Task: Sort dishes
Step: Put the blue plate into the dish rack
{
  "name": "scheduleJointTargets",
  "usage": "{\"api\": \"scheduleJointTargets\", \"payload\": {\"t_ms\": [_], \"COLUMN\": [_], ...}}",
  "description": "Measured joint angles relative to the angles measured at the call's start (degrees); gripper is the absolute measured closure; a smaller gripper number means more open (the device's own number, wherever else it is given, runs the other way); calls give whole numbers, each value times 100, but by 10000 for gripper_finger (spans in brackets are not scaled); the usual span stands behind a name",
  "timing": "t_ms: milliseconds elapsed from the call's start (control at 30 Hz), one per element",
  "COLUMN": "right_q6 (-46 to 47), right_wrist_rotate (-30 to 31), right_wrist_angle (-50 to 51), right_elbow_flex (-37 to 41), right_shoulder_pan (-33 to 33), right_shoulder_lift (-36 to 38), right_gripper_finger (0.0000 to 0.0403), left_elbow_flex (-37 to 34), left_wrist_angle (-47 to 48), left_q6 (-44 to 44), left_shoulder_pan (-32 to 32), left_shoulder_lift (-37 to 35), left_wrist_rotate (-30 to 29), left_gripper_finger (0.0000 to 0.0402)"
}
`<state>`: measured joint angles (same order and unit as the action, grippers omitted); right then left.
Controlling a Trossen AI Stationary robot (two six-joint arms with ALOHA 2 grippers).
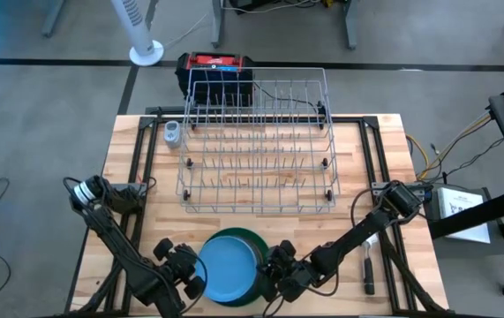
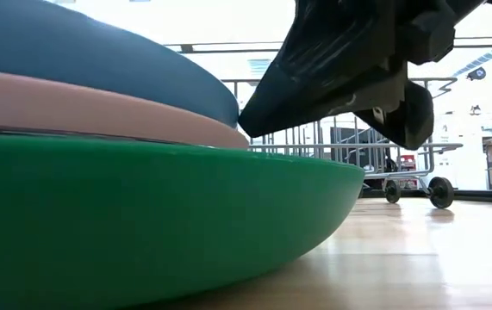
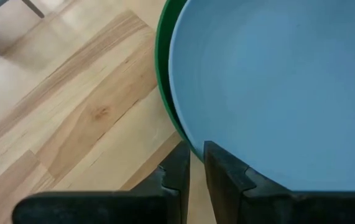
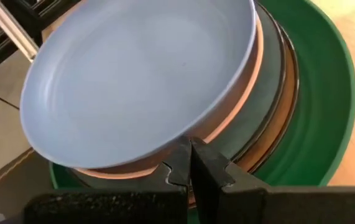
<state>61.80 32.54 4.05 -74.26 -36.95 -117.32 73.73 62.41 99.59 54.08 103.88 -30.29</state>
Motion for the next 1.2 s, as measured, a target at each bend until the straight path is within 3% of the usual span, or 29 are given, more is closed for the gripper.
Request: {"api": "scheduleJointTargets", "payload": {"t_ms": [433,767,1200], "right_q6": [-49,-218,-293], "right_wrist_rotate": [53,46,62], "right_wrist_angle": [-262,-441,-504], "right_elbow_flex": [0,0,0], "right_shoulder_pan": [80,99,140], "right_shoulder_lift": [-189,-205,-205], "right_gripper_finger": [403,403,403], "left_elbow_flex": [0,0,0], "left_wrist_angle": [-50,-43,42], "left_q6": [130,147,42], "left_shoulder_pan": [13,15,15], "left_shoulder_lift": [15,13,10], "left_wrist_rotate": [410,411,99], "left_gripper_finger": [327,290,287]}}
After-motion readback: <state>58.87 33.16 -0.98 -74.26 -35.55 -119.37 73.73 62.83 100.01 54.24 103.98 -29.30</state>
